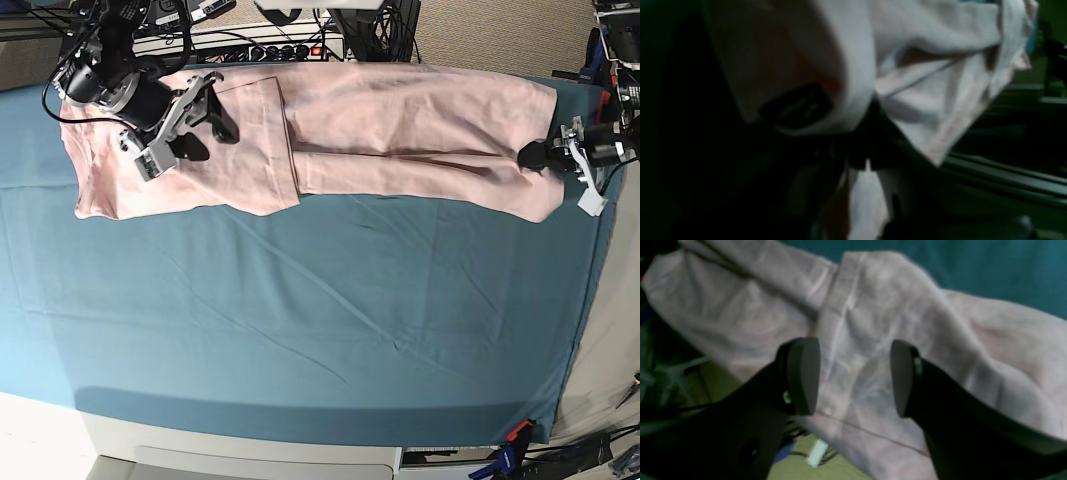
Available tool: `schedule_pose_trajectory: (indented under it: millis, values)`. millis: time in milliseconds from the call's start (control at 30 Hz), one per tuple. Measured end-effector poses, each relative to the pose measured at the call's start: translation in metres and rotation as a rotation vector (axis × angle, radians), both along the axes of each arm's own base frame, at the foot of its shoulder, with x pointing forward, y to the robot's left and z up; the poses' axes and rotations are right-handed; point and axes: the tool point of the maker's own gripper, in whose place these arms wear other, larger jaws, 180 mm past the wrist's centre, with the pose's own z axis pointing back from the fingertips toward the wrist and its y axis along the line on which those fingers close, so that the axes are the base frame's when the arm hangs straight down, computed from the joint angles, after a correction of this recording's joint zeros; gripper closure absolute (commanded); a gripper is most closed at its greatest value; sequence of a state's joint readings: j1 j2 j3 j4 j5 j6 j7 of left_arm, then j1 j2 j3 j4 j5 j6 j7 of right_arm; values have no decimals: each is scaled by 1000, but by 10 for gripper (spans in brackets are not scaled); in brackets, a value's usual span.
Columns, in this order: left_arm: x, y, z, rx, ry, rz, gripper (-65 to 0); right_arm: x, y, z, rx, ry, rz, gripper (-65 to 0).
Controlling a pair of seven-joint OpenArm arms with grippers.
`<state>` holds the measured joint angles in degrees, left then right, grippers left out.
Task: Fold the T-shirt properly
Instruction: 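Grasp the strip's other end with the left gripper, then fold the held end over toward the right gripper with the left gripper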
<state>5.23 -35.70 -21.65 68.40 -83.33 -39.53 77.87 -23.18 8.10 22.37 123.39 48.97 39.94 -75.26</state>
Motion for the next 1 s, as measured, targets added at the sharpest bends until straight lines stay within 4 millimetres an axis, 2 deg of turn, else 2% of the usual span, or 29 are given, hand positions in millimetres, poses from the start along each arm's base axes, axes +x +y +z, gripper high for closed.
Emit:
schedule_pose_trajectory:
  millis: [100, 200, 300, 400, 500, 567, 700, 833, 1000]
  values:
    - [-2, -9, 8, 26, -21, -71, 0, 7, -23, -8, -134, -21, -56, -335]
    - [3, -30, 26, 36, -106, -135, 0, 19, -46, -8, -241, -48, -140, -335]
    - [3, -58, 48, 44, -208, -214, 0, 27, -60, -5, -303, -67, -192, -335]
    - [-11, -94, 64, 34, -275, -327, 0, 33, -67, -2, -319, -83, -231, -335]
    - [-31, -137, 66, -7, -297, -444, 0, 35, -80, -1, -358, -88, -295, -335]
    - [-35, -159, 59, -3, -304, -478, 0, 34, -91, -2, -400, -80, -342, -335]
    - [-27, -195, 53, 1, -347, -507, 0, 33, -110, -1, -467, -80, -418, -335]
    - [-14, -235, 64, -35, -425, -532, 0, 30, -131, 6, -482, -91, -496, -335]
    - [-15, -283, 70, -98, -461, -581, 0, 22, -157, 15, -509, -98, -575, -335]
